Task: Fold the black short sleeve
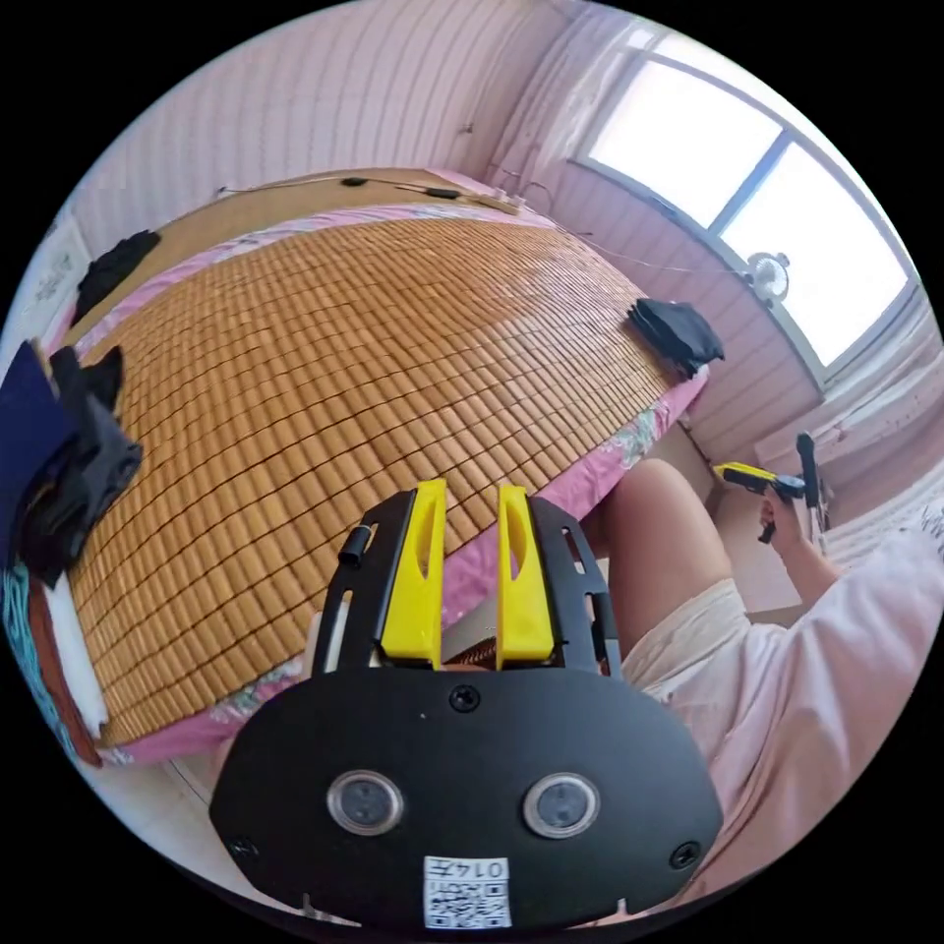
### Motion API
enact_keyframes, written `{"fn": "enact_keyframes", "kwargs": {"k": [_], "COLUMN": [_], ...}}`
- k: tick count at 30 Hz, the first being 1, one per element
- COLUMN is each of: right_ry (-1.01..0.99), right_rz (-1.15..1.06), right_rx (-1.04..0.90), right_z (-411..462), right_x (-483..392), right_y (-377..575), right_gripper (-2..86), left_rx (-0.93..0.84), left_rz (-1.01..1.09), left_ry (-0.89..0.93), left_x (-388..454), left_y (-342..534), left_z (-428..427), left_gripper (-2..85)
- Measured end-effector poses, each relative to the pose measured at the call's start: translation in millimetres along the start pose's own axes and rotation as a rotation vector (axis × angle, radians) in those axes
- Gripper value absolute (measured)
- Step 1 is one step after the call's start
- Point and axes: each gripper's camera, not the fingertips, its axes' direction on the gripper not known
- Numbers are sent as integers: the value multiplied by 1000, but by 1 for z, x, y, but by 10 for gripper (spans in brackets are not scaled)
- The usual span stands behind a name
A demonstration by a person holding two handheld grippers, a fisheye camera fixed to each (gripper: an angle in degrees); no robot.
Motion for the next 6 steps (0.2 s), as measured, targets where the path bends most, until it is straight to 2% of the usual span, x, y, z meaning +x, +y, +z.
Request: {"fn": "enact_keyframes", "kwargs": {"k": [3,6], "right_ry": [-14,-109], "right_rz": [-108,-317], "right_rx": [112,204], "right_z": [-31,-54], "right_x": [-41,-97], "right_y": [8,-12], "right_gripper": [98,100], "left_rx": [133,284], "left_rz": [-104,-180], "left_ry": [-88,-141], "left_x": [-16,-28], "left_y": [65,121], "left_z": [-61,-112], "left_gripper": [80,79]}}
